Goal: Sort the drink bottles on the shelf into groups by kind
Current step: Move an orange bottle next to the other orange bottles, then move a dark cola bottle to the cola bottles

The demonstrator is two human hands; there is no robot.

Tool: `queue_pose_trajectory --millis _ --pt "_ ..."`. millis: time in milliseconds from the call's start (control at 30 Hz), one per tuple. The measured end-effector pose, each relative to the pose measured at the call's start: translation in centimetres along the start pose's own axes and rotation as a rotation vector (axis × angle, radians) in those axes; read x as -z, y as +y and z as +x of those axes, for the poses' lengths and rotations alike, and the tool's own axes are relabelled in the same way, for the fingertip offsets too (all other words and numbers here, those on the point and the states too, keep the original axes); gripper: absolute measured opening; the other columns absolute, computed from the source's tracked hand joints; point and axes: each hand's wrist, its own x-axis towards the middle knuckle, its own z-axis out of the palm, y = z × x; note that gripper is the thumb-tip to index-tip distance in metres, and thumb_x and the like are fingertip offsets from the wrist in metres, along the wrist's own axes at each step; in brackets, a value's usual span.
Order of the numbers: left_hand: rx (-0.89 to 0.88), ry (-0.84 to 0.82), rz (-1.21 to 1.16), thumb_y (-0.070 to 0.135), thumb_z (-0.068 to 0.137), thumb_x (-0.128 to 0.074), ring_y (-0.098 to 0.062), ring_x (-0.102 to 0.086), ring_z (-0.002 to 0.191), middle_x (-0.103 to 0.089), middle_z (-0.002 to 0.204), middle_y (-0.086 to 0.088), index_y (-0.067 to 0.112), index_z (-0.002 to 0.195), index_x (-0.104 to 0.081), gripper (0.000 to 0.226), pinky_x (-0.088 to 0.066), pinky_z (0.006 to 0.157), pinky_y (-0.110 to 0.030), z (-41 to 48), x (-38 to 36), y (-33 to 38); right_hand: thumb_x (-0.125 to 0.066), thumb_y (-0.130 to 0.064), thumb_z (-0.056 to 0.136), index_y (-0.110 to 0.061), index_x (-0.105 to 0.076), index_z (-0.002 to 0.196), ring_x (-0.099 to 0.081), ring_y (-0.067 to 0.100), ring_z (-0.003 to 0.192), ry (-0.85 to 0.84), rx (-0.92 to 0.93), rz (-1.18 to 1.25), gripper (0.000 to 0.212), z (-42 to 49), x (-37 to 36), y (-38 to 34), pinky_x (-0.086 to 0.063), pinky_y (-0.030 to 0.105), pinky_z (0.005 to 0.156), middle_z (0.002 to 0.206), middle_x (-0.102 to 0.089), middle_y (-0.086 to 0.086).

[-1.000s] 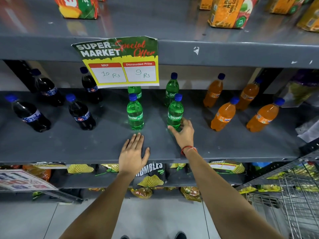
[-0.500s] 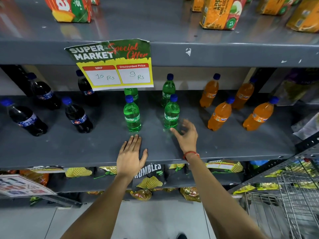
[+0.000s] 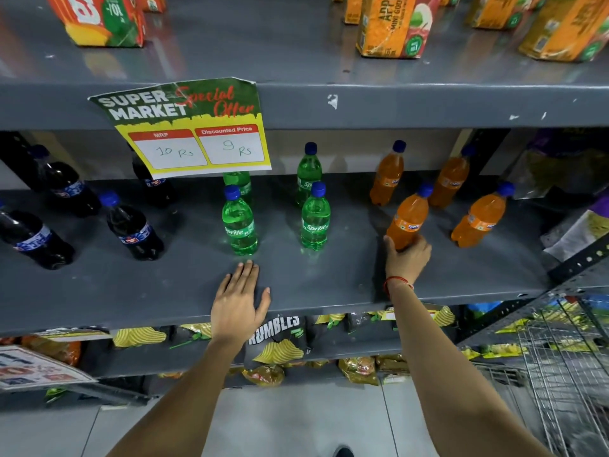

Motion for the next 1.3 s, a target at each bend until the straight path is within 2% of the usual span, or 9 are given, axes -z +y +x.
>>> queue_pose_trajectory --millis 333,467,567,667,733,833,1033,1200,1300 --pt "-0.043 -0.033 -0.067 0.048 0.091 -0.021 -0.025 -0.033 0.136 -0.041 0.144 -0.013 0.004 0.136 -0.041 0.066 -0.023 0.112 -0.042 -0.2 0.5 -0.4 -0.076 -0.022 0.075 0.002 -0.045 0.126 -0.045 0.039 0.119 0.044 -0.018 0.034 0.064 -1.6 0.4 -0.8 -0.036 0.044 0.103 0.124 -0.048 0.026" --pt "0.0 0.001 -0.134 0.047 0.091 -0.022 -0.025 -0.037 0.134 -0.044 0.142 -0.014 0.004 0.133 -0.045 0.064 -0.027 0.112 -0.043 -1.5 1.2 -2.7 -0.073 -0.023 0.08 0.003 -0.055 0.111 -0.054 0.039 0.102 0.109 0.067 0.146 0.045 -8.0 -0.5 -1.8 -0.042 0.043 0.089 0.108 -0.056 0.025" --pt "0.038 0.014 -0.157 0.041 0.093 -0.028 -0.024 -0.036 0.134 -0.045 0.141 -0.014 0.004 0.132 -0.047 0.057 -0.027 0.113 -0.043 -2.5 2.0 -4.8 -0.07 -0.025 0.083 -0.005 -0.058 0.101 -0.058 0.034 0.092 -0.079 0.172 0.193 0.029 -14.6 -3.2 -3.3 -0.05 0.051 0.082 0.101 -0.06 0.018" --pt "0.081 0.047 -0.163 0.038 0.093 -0.03 -0.025 -0.038 0.133 -0.047 0.14 -0.014 0.004 0.13 -0.049 0.054 -0.027 0.111 -0.044 -3.4 2.9 -7.3 -0.071 -0.027 0.081 -0.019 -0.059 0.098 -0.061 0.025 0.087 -0.388 0.211 0.297 0.022 -20.5 -7.0 -6.3 -0.054 0.045 0.076 0.1 -0.063 0.009" --pt "0.106 0.066 -0.155 0.04 0.093 -0.025 -0.026 -0.039 0.133 -0.048 0.139 -0.015 0.004 0.13 -0.049 0.057 -0.027 0.11 -0.045 -4.0 3.5 -9.0 -0.07 -0.031 0.082 -0.017 -0.061 0.1 -0.061 0.023 0.092 -0.549 0.322 0.263 0.024 -22.8 -9.6 -8.3 -0.054 0.041 0.079 0.101 -0.062 0.006" --pt "0.138 0.072 -0.139 0.041 0.092 -0.022 -0.026 -0.038 0.133 -0.047 0.14 -0.015 0.004 0.131 -0.048 0.06 -0.026 0.111 -0.045 -4.8 4.1 -11.5 -0.07 -0.03 0.082 -0.007 -0.062 0.107 -0.058 0.025 0.099 -0.714 0.434 0.176 0.034 -24.6 -13.4 -10.7 -0.052 0.044 0.086 0.105 -0.061 0.011" --pt "0.171 0.058 -0.111 0.042 0.092 -0.022 -0.025 -0.036 0.134 -0.046 0.141 -0.014 0.004 0.133 -0.044 0.061 -0.025 0.112 -0.042 -6.8 4.8 -16.4 -0.073 -0.027 0.08 -0.001 -0.051 0.124 -0.053 0.034 0.112 -0.905 0.466 0.058 0.056 -26.6 -19.4 -13.3 -0.046 0.048 0.096 0.117 -0.056 0.02" --pt "0.115 0.05 -0.102 0.033 0.097 -0.038 -0.021 -0.034 0.135 -0.043 0.143 -0.011 0.006 0.136 -0.041 0.048 -0.021 0.114 -0.037 -7.0 4.5 -17.8 -0.074 -0.027 0.079 -0.003 -0.04 0.136 -0.045 0.034 0.125 -0.935 0.448 0.036 0.071 -27.8 -21.9 -14.2 -0.038 0.045 0.106 0.132 -0.051 0.021" --pt "0.105 0.07 -0.101 0.032 0.095 -0.038 -0.023 -0.038 0.133 -0.047 0.14 -0.012 0.005 0.134 -0.044 0.048 -0.024 0.112 -0.038 -7.0 4.5 -17.8 -0.071 -0.025 0.081 -0.006 -0.038 0.139 -0.045 0.034 0.127 -0.933 0.425 0.059 0.069 -28.3 -22.5 -14.7 -0.038 0.047 0.108 0.135 -0.05 0.02"
